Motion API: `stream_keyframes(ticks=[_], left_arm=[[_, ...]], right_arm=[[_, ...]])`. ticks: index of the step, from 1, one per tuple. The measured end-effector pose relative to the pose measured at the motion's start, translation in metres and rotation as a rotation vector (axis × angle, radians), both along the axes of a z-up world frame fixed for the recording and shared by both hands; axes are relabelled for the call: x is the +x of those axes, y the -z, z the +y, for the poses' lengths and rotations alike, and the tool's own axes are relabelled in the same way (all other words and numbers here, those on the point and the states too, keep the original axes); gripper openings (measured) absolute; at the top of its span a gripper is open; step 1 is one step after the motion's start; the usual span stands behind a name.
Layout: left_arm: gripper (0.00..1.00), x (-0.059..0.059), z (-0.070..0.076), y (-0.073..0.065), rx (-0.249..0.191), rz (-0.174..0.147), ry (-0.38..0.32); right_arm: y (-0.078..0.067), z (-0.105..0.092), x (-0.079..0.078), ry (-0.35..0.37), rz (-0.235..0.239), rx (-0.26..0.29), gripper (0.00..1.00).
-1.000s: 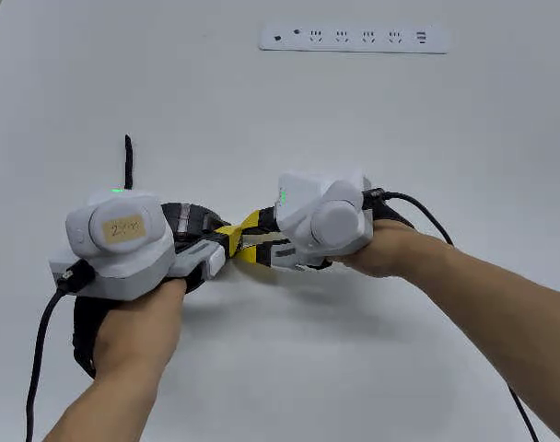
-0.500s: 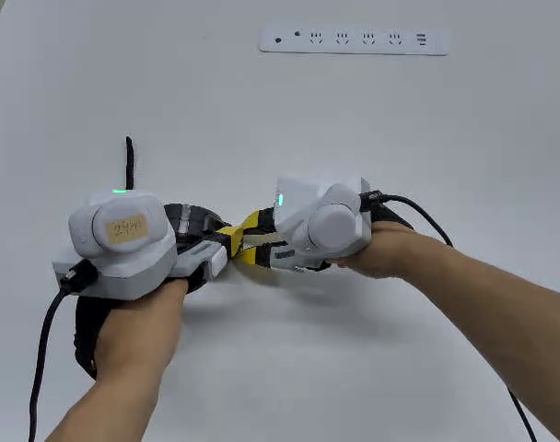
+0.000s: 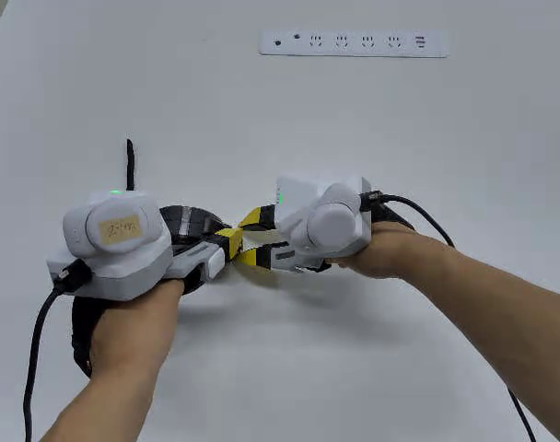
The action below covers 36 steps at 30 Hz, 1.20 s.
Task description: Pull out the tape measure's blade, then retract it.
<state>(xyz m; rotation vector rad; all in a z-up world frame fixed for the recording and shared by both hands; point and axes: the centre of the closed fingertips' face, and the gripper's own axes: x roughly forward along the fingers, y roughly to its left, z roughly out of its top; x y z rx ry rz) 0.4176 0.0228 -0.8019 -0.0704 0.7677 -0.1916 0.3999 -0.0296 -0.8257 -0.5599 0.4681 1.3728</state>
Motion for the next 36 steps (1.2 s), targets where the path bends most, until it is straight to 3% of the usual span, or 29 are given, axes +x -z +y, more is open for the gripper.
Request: stream_keyframes(ticks=[9,11,14,22,31,34,36], left_arm=[[0.74,0.0,0.007,-0.009,-0.019,-0.029,0.032],[0.75,0.0,0.008,-0.011,-0.026,-0.033,0.04],[0.77,-0.002,0.01,-0.012,-0.008,-0.036,0.065],[0.82,-0.013,0.012,-0.013,0.021,-0.045,0.197],[0.88,-0.023,0.016,-0.009,-0.009,-0.048,0.301],[0.9,-0.025,0.019,-0.008,0.003,-0.052,0.335],[0.91,-0.025,0.02,-0.01,0.005,-0.063,0.356]], right_arm=[[-0.008,-0.011,0.003,0.044,0.0,0.011,0.25],[-0.011,-0.013,0.004,0.07,0.019,0.028,0.27],[-0.015,-0.019,0.004,0.083,0.015,0.028,0.29],[-0.024,-0.044,0.002,0.152,0.021,0.039,0.38],[-0.029,-0.071,-0.002,0.234,0.039,0.056,0.49],[-0.03,-0.08,-0.003,0.279,0.062,0.075,0.54],[-0.031,-0.087,-0.004,0.294,0.053,0.075,0.56]])
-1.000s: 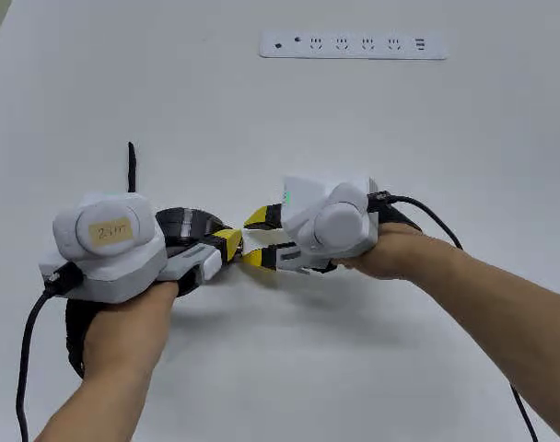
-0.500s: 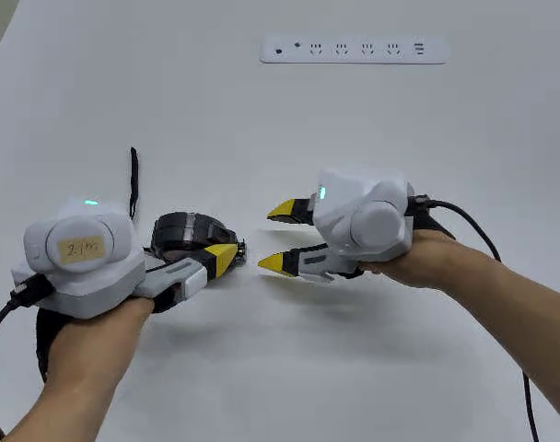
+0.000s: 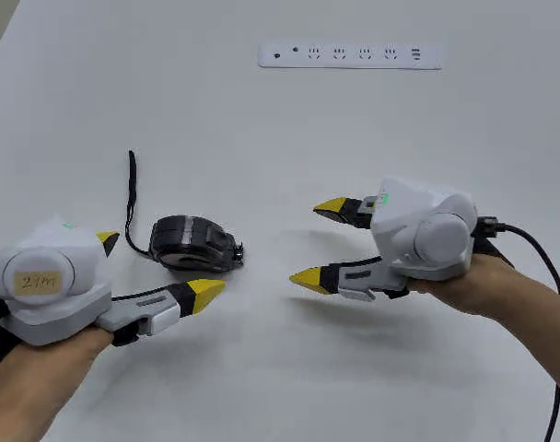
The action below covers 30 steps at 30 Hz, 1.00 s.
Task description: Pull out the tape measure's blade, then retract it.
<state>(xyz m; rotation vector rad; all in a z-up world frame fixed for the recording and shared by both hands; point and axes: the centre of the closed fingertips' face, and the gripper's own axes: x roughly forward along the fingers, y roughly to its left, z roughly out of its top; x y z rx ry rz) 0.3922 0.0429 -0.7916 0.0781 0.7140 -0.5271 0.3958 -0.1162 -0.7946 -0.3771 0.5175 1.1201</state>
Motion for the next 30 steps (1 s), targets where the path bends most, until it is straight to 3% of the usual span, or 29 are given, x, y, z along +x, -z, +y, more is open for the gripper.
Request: stream_keyframes(ticks=[3,10,20,30], left_arm=[[0.92,0.0,-0.003,-0.004,0.016,-0.029,0.065],[0.96,-0.005,-0.011,-0.014,-0.01,-0.058,0.146],[1.0,-0.016,-0.012,-0.022,-0.012,-0.089,0.213],[1.0,-0.026,-0.011,-0.028,-0.029,-0.121,0.246]], right_arm=[[-0.003,-0.01,-0.001,0.043,0.006,0.015,0.6],[-0.011,-0.035,-0.007,0.12,0.008,0.023,0.68],[-0.016,-0.069,-0.026,0.227,0.023,0.029,0.81],[-0.026,-0.082,-0.042,0.317,0.027,0.082,0.92]])
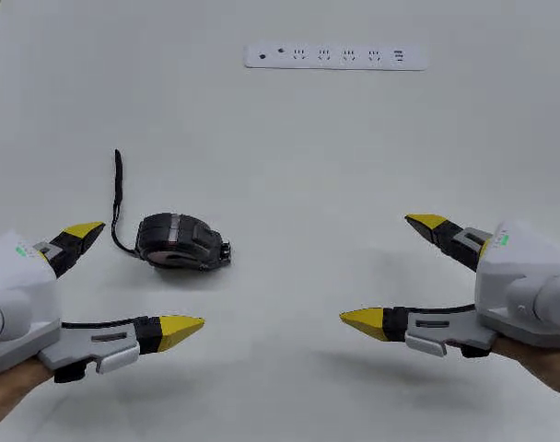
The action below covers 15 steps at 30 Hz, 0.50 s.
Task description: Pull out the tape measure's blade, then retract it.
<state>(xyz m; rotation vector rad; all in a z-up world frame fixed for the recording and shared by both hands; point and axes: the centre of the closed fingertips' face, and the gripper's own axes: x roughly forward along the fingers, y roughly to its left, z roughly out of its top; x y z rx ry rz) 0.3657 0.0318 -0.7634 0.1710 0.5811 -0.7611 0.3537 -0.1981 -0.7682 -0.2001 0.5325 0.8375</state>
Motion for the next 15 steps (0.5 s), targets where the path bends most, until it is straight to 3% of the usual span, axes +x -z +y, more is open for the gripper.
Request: stream_keyframes(ticks=[7,15], left_arm=[[1.0,-0.007,0.005,-0.006,-0.012,-0.011,-0.017],[1.0,-0.012,0.007,-0.009,-0.017,-0.02,-0.024]], right_arm=[[-0.011,-0.004,-0.011,0.06,-0.003,0.041,0.99],[-0.011,-0.008,-0.02,0.073,0.0,0.042,1.0]])
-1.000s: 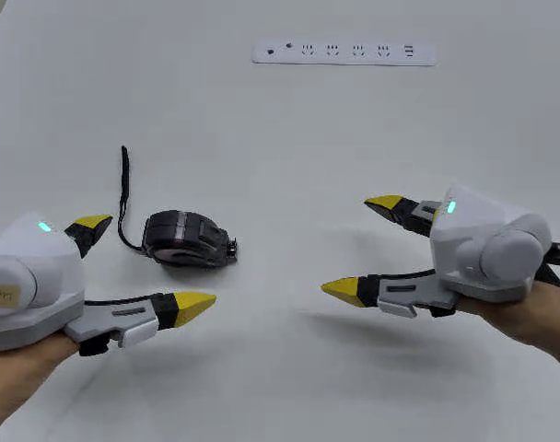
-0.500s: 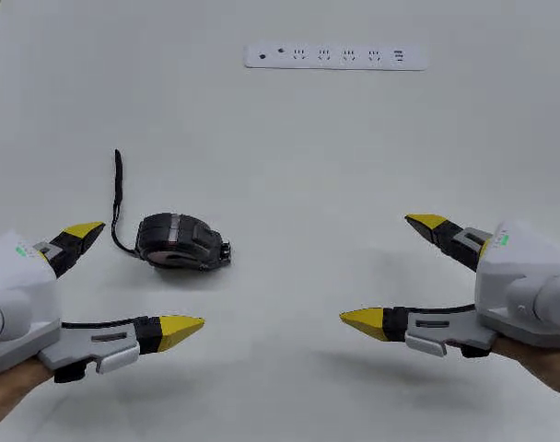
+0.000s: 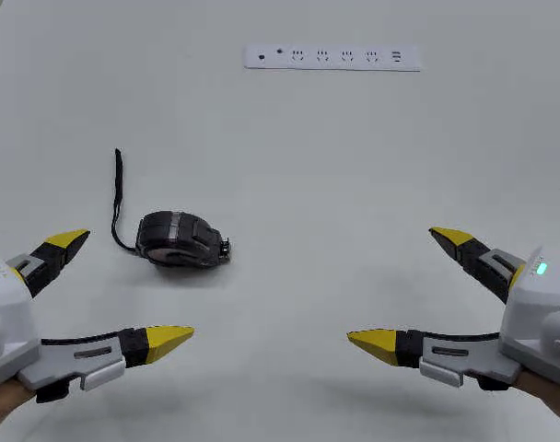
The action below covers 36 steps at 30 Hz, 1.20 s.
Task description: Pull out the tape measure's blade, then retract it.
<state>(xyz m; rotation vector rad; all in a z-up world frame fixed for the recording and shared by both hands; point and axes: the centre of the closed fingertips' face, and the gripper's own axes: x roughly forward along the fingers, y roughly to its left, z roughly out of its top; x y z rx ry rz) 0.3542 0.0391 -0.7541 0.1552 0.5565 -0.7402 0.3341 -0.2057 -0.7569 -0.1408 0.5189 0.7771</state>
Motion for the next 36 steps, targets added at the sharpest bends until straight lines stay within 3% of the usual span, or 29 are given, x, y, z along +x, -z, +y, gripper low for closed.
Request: stream_keyframes(ticks=[1,12,25,36], left_arm=[[1.0,-0.003,0.003,0.0,-0.007,0.0,-0.004],[1.0,-0.007,0.002,-0.003,-0.006,-0.007,0.001],[1.0,-0.012,0.002,-0.005,0.017,-0.024,0.03],[1.0,-0.013,0.003,-0.002,0.026,-0.011,0.032]], right_arm=[[0.001,-0.005,-0.008,0.012,0.009,0.001,1.0],[0.004,-0.011,-0.022,0.022,0.029,0.0,1.0],[0.001,-0.017,-0.028,0.025,0.02,-0.004,1.0],[0.004,-0.018,-0.03,0.027,0.033,-0.009,1.0]])
